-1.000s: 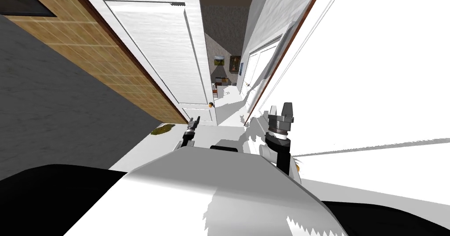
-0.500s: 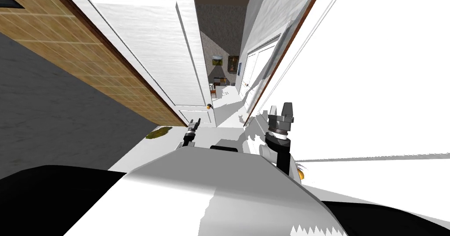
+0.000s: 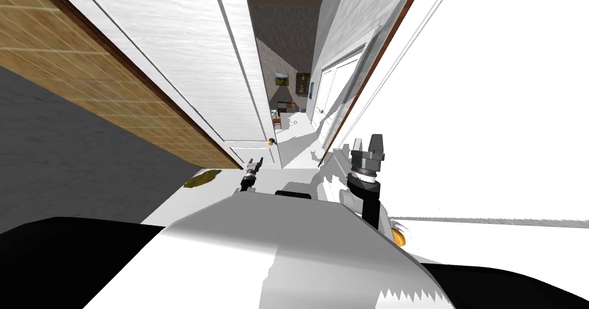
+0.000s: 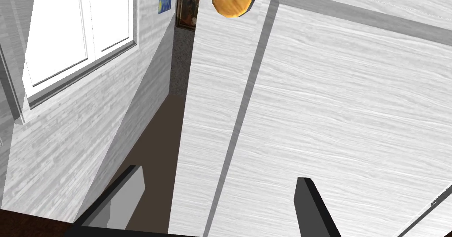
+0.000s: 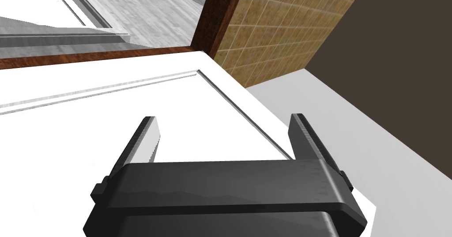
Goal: Pull the door open
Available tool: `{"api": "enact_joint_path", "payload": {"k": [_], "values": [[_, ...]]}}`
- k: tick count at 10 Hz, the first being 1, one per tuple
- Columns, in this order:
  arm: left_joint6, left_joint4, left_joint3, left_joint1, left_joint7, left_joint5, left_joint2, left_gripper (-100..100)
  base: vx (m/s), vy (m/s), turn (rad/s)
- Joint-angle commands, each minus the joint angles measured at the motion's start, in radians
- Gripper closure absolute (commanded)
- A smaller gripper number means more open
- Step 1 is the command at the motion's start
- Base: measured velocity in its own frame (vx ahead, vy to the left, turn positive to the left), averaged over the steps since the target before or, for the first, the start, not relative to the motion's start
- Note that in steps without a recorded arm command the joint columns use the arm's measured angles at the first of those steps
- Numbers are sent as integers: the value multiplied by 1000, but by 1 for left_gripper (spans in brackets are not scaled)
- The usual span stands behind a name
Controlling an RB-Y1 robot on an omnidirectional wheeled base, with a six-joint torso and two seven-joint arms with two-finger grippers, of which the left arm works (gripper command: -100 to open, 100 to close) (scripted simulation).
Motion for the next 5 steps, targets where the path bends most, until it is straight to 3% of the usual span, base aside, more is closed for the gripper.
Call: {"api": "enact_joint_path", "payload": {"k": [1, 5], "values": [[-8, 36, 9, -14, -31, -5, -1, -100, 108, 20, -54], [-29, 118, 30, -36, -108, -21, -11, -100, 114, 20, -57]]}}
